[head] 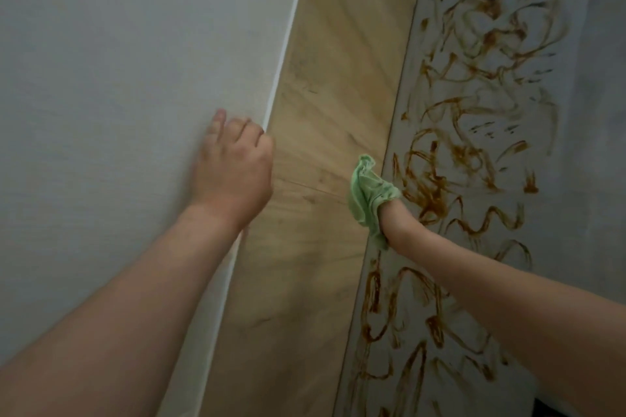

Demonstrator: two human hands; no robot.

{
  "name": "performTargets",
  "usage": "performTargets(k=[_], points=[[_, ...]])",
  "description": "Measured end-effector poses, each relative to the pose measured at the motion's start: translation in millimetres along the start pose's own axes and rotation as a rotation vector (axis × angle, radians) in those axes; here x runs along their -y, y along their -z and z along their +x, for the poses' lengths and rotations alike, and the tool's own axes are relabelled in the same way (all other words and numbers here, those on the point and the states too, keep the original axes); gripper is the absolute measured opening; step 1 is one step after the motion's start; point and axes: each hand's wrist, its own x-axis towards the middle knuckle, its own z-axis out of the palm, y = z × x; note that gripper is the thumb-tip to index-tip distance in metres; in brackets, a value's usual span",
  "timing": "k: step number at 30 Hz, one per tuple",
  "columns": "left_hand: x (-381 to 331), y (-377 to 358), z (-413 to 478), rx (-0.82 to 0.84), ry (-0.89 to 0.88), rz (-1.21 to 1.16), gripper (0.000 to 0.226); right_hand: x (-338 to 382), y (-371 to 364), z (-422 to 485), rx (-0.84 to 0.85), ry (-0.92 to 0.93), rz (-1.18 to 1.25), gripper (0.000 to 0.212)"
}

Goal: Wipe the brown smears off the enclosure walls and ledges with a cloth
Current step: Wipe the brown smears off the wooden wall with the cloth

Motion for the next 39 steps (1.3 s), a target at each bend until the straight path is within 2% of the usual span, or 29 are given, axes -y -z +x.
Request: performTargets(k=[2,3,6,8,11,12,13,15,16,17,18,19,21,23,24,26,28,29,30,33,35,39], points=[[20.7,-6.2,4.4,0.031,-0.064,0.201,0.034,13.3,-25.4,9.3,0.027,0.165,-0.262,0.084],[26.9,-8.1,5.7,0.086,-0.060,0.292,0.045,19.2,-43.3,10.5,0.044,0.292,-0.315,0.087],[33.4,-15.2,4.8,0.189,-0.067,0.529,0.060,18.7,-106.2,20.3,0.001,0.482,-0.367,0.067],[31.0,-19.1,3.8,0.214,-0.086,0.576,0.063,9.7,-142.5,26.6,-0.148,0.556,-0.417,0.065],[30.3,-21.7,5.1,0.221,-0.100,0.622,0.064,-13.5,-153.5,57.6,-0.330,0.651,-0.367,0.062],[30.9,-22.3,5.4,0.206,-0.107,0.626,0.064,-22.1,-144.9,74.1,-0.387,0.609,-0.368,0.061],[31.3,-22.3,5.5,0.199,-0.108,0.628,0.064,-31.8,-133.0,93.5,-0.411,0.485,-0.387,0.061],[30.9,-22.7,5.9,0.200,-0.116,0.640,0.065,-48.6,-107.3,119.0,-0.342,0.104,-0.436,0.060],[30.4,-22.7,6.1,0.198,-0.121,0.647,0.065,-52.4,-99.4,119.6,-0.306,-0.037,-0.413,0.060],[30.0,-22.5,6.6,0.194,-0.123,0.653,0.065,-57.7,-100.5,115.9,-0.277,-0.101,-0.405,0.060],[29.9,-21.9,6.6,0.188,-0.124,0.656,0.066,-60.3,-111.0,103.8,-0.276,-0.075,-0.386,0.060],[29.6,-21.3,6.4,0.182,-0.121,0.652,0.066,-65.0,-129.7,85.9,-0.296,0.048,-0.399,0.061],[29.2,-20.7,6.3,0.176,-0.118,0.648,0.066,-69.9,-174.7,33.8,-0.268,0.422,-0.366,0.065],[27.4,-18.0,6.0,0.179,-0.111,0.660,0.066,-79.3,-195.0,7.6,-0.220,0.656,-0.345,0.068],[26.6,-16.7,6.3,0.186,-0.107,0.659,0.066,-80.9,-192.0,12.7,-0.229,0.709,-0.374,0.067],[25.8,-13.0,6.7,0.197,-0.104,0.651,0.065,-88.9,-174.9,35.9,-0.295,0.589,-0.496,0.072],[24.4,-10.4,6.7,0.214,-0.095,0.635,0.066,-89.0,-150.7,61.2,-0.252,0.241,-0.573,0.080],[21.7,-10.2,5.3,0.225,-0.092,0.615,0.067,-85.1,-142.8,65.5,-0.217,0.118,-0.524,0.077],[17.9,-13.2,2.5,0.231,-0.093,0.592,0.069,-78.9,-139.2,65.5,-0.194,0.100,-0.525,0.071],[3.3,-32.7,-5.8,0.252,-0.074,0.570,0.080,-61.1,-145.7,61.5,-0.251,0.448,-0.351,0.063],[-1.8,-41.4,-7.7,0.236,-0.054,0.587,0.083,-57.1,-142.5,77.1,-0.328,0.582,-0.302,0.064],[1.7,-47.0,-8.1,0.195,-0.055,0.597,0.083,-78.0,-101.9,143.2,-0.407,0.434,-0.244,0.059]])
